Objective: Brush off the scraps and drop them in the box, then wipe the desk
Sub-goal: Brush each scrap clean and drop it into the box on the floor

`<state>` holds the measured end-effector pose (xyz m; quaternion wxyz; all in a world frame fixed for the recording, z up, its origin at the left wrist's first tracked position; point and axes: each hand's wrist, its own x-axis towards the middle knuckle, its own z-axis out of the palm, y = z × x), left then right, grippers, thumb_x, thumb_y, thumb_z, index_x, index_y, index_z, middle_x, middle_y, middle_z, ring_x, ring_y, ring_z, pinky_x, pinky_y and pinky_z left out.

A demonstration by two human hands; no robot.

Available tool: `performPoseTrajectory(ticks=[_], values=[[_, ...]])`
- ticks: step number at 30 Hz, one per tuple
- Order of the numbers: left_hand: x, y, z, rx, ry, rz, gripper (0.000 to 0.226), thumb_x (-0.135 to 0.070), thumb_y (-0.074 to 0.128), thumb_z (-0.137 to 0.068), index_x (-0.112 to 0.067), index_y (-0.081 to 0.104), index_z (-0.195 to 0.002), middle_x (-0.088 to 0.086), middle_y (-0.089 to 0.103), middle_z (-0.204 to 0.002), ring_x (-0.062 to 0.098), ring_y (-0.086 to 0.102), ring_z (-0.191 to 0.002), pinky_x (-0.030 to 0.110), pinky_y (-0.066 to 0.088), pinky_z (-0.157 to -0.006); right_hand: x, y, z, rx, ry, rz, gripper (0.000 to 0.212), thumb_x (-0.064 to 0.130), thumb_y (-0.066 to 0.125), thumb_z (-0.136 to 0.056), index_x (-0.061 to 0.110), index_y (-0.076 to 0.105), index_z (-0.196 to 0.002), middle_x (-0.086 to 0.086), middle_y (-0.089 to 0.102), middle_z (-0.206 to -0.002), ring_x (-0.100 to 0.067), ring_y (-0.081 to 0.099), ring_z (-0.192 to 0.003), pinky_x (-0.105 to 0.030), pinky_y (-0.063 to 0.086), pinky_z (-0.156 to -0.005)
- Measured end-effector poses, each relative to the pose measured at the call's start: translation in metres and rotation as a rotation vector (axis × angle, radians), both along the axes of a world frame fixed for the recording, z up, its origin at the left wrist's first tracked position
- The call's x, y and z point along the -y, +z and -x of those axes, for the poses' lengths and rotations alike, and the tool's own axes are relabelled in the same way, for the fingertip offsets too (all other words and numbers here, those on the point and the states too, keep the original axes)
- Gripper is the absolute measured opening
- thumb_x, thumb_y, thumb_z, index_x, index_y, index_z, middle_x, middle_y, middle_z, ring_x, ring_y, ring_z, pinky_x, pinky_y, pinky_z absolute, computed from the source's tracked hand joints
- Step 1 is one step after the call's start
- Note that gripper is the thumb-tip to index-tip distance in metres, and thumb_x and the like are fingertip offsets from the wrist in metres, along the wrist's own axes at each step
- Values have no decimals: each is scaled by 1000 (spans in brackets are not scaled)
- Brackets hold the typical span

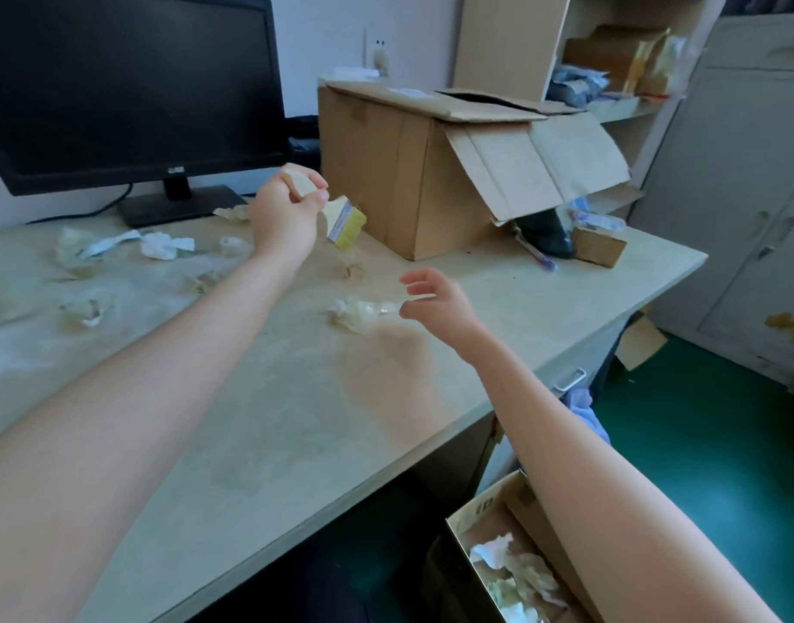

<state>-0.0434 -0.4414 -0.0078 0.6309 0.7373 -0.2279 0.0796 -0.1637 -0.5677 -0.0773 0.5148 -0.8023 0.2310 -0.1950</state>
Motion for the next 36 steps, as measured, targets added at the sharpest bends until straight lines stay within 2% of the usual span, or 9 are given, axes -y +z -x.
performPoseTrajectory(ticks=[2,5,10,13,16,19,24,30,36], values=[[7,-3,-13,5,15,-36,31,-12,57,-88,-35,53,-67,-8,53,-75,16,56,-84,32,52,-81,-1,-1,-13,-36,19,15,43,2,61,-80,14,55,-121,-7,51,-116,-17,50,-93,-27,41,-75],[16,-5,-27,119,-23,-206,18,-13,56,-89,-25,60,-76,-7,55,-83,11,50,-78,17,36,-60,0,-3,-29,-59,35,24,45,4,63,-79,16,54,-122,-1,47,-110,-16,48,-95,-26,40,-74],[32,-13,-41,280,-127,-472,7,-13,58,-89,-16,63,-86,3,48,-91,19,45,-82,24,29,-67,-4,-12,-44,-99,94,121,55,15,69,-76,23,49,-126,-2,46,-123,-16,45,-109,-23,40,-74],[39,-21,-40,321,-207,-576,8,-10,57,-90,-13,64,-88,1,45,-86,19,45,-80,22,29,-62,-9,-20,-49,-172,108,314,63,27,73,-72,27,45,-128,-6,43,-132,-23,37,-123,-33,36,-96],[40,-25,-36,358,-321,-668,7,-9,58,-88,-11,65,-88,6,50,-93,23,50,-89,24,33,-73,-10,-23,-51,-208,81,412,66,33,73,-71,27,44,-130,-6,43,-133,-26,35,-124,-35,30,-101],[34,-23,-30,346,-379,-653,8,-9,59,-87,-16,63,-84,6,54,-95,21,51,-89,29,37,-77,-5,-23,-48,-202,67,390,62,28,73,-73,24,47,-129,-8,46,-131,-27,38,-124,-35,34,-102],[18,-3,-29,306,-411,-637,19,-15,61,-85,-28,59,-72,-4,58,-76,11,48,-70,21,37,-63,1,-21,-46,-182,42,341,60,21,72,-74,21,47,-128,-9,48,-129,-24,42,-124,-31,37,-96],[5,12,-28,217,-307,-454,25,-16,62,-85,-31,58,-66,-12,59,-77,12,57,-82,38,51,-89,-2,-18,-48,-203,46,331,63,21,71,-74,22,43,-131,-9,46,-130,-24,42,-123,-39,39,-103],[-16,18,-36,94,-112,-261,25,-17,59,-87,-31,56,-67,0,62,-93,23,62,-100,45,52,-91,-7,-13,-51,-241,75,296,67,20,71,-73,25,39,-132,-7,43,-131,-24,43,-121,-46,38,-104]])
